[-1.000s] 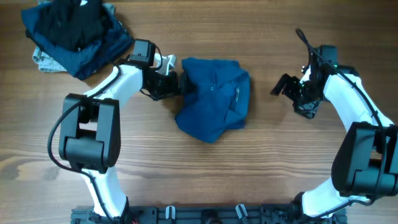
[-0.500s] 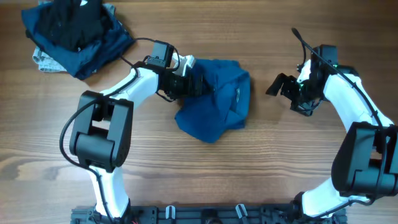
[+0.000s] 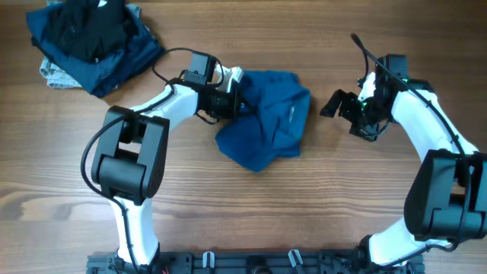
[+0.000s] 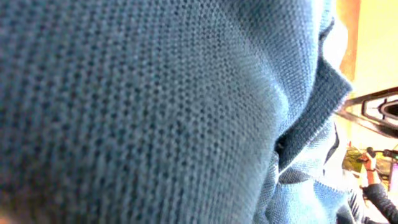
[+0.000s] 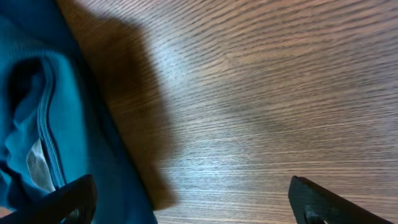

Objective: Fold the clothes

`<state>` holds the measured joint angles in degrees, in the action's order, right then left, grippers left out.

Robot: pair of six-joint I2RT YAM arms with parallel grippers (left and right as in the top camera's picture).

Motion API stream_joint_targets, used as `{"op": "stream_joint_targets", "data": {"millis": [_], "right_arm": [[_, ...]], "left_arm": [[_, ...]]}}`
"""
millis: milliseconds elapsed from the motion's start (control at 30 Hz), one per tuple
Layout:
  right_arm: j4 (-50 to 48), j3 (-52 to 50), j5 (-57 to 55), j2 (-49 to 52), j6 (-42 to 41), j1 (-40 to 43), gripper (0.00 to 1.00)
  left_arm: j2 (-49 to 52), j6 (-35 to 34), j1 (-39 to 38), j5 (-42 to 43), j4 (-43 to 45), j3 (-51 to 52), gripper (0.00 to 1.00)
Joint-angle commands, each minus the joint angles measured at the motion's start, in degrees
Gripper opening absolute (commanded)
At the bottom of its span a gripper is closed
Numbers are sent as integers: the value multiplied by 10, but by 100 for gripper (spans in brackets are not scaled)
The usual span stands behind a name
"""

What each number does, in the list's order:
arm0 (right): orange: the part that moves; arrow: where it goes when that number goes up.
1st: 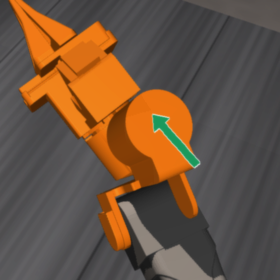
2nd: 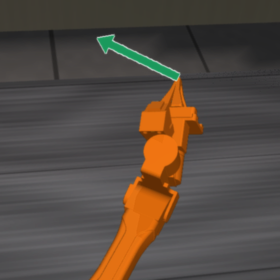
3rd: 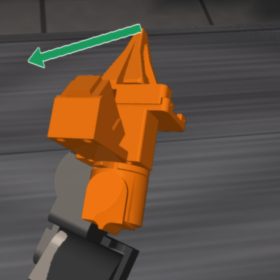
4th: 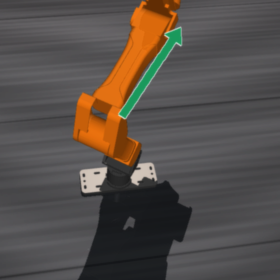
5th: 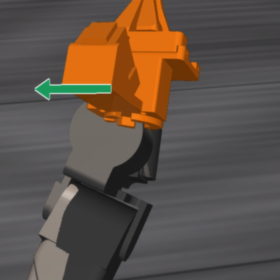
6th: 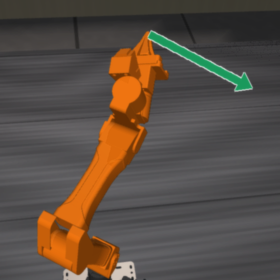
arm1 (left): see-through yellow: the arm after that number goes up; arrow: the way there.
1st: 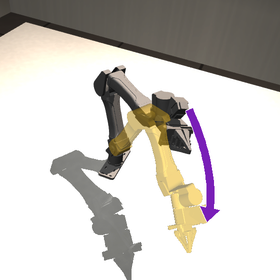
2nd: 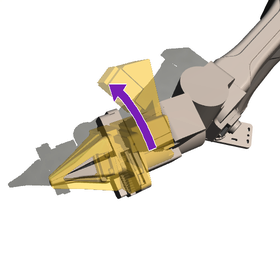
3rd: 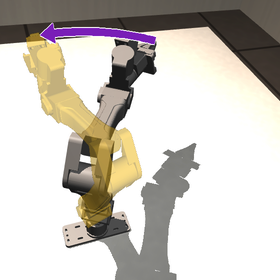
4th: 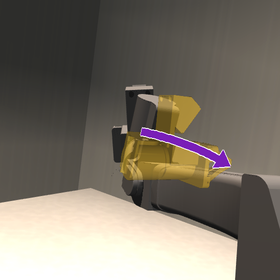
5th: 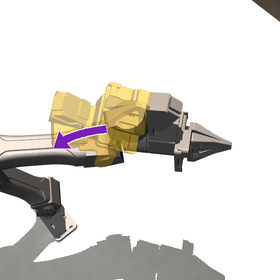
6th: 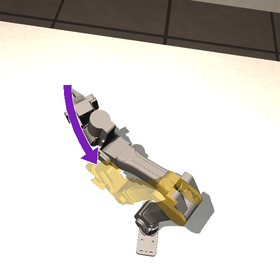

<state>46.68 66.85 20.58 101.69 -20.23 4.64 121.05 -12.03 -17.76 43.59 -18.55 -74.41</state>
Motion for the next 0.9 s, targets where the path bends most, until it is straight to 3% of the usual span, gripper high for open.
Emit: {"op": "stream_joint_targets", "data": {"millis": [0,267,700,867], "right_arm": [[2,3,9,3,8,-3,100],[22,3,7,3,22,-3,100],[39,3,0,3,22,-3,100],[51,3,1,3,20,-3,100]], "left_arm": [[6,-4,-3,-27,8,-32,4],[1,31,33,-149,-5,-183,4],[1,75,162,-170,10,-330,4],[1,91,197,-225,5,-395,4]]}}
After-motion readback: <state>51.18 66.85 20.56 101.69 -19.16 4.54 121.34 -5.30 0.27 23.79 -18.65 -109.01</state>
